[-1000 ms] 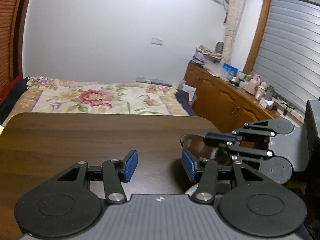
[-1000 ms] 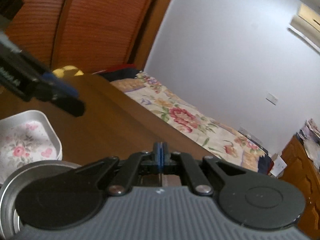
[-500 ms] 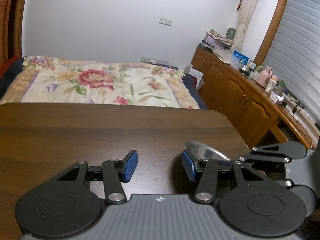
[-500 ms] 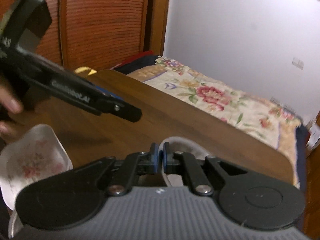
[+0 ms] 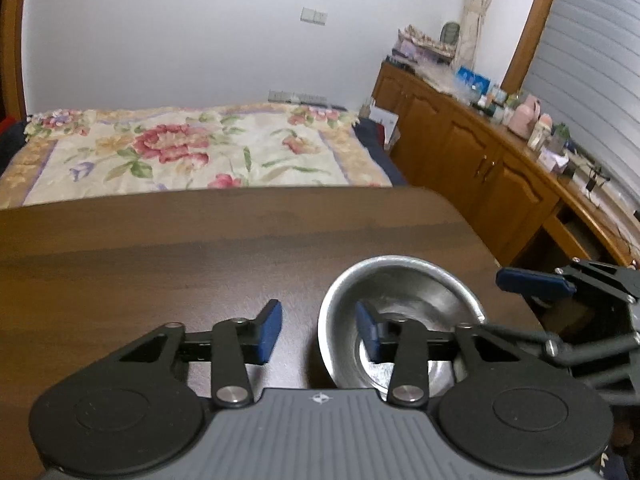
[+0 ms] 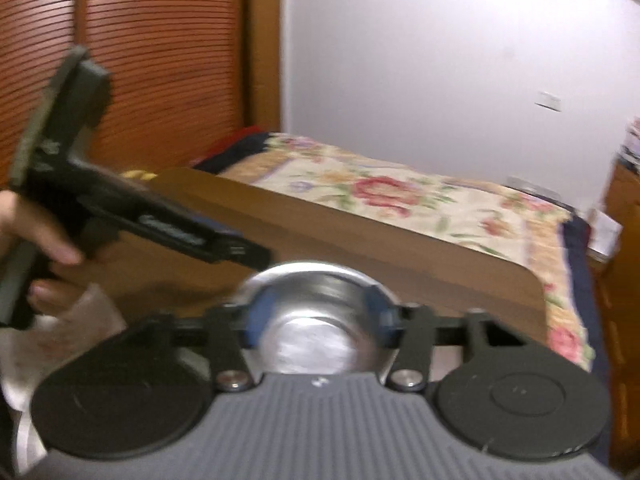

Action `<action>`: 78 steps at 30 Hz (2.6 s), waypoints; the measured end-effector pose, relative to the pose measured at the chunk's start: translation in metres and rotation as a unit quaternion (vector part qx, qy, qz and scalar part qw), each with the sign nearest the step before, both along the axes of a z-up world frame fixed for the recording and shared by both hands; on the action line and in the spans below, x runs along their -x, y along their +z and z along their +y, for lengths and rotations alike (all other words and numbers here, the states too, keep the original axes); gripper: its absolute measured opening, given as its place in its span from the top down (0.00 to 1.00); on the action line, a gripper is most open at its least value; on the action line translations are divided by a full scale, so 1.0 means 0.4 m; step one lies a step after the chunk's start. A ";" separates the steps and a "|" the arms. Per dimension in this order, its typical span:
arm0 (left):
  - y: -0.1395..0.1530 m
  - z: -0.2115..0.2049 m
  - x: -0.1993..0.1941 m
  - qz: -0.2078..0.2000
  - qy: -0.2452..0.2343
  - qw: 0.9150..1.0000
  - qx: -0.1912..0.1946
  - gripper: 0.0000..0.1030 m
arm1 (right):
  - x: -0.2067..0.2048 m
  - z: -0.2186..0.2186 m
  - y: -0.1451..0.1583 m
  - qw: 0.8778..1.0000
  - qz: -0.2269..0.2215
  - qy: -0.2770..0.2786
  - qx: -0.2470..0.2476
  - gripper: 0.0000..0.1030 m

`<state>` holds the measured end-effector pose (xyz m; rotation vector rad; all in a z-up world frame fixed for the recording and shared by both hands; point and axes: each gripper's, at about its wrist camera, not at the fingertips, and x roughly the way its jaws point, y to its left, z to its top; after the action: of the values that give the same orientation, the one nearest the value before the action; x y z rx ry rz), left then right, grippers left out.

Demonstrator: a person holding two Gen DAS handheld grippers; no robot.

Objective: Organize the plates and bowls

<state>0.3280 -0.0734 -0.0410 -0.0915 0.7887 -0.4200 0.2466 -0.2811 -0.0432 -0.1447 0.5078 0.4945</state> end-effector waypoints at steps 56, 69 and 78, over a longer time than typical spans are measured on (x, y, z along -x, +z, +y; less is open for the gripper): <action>0.130 0.082 0.393 -0.055 -0.035 0.997 0.050 0.92 | 0.207 -0.042 0.026 0.980 0.077 -0.034 -0.179 0.91; 0.042 0.053 0.444 -0.050 -0.024 0.998 0.031 0.91 | 0.276 -0.026 -0.028 0.987 0.048 -0.059 -0.142 0.90; 0.004 0.047 0.439 -0.045 -0.013 0.999 0.023 0.91 | 0.268 -0.024 -0.082 0.984 0.039 -0.085 -0.153 0.89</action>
<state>0.1522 -0.0545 -0.0394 -0.1056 0.6927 -0.4634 0.1394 -0.2907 -0.0760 0.2132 0.5097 0.4065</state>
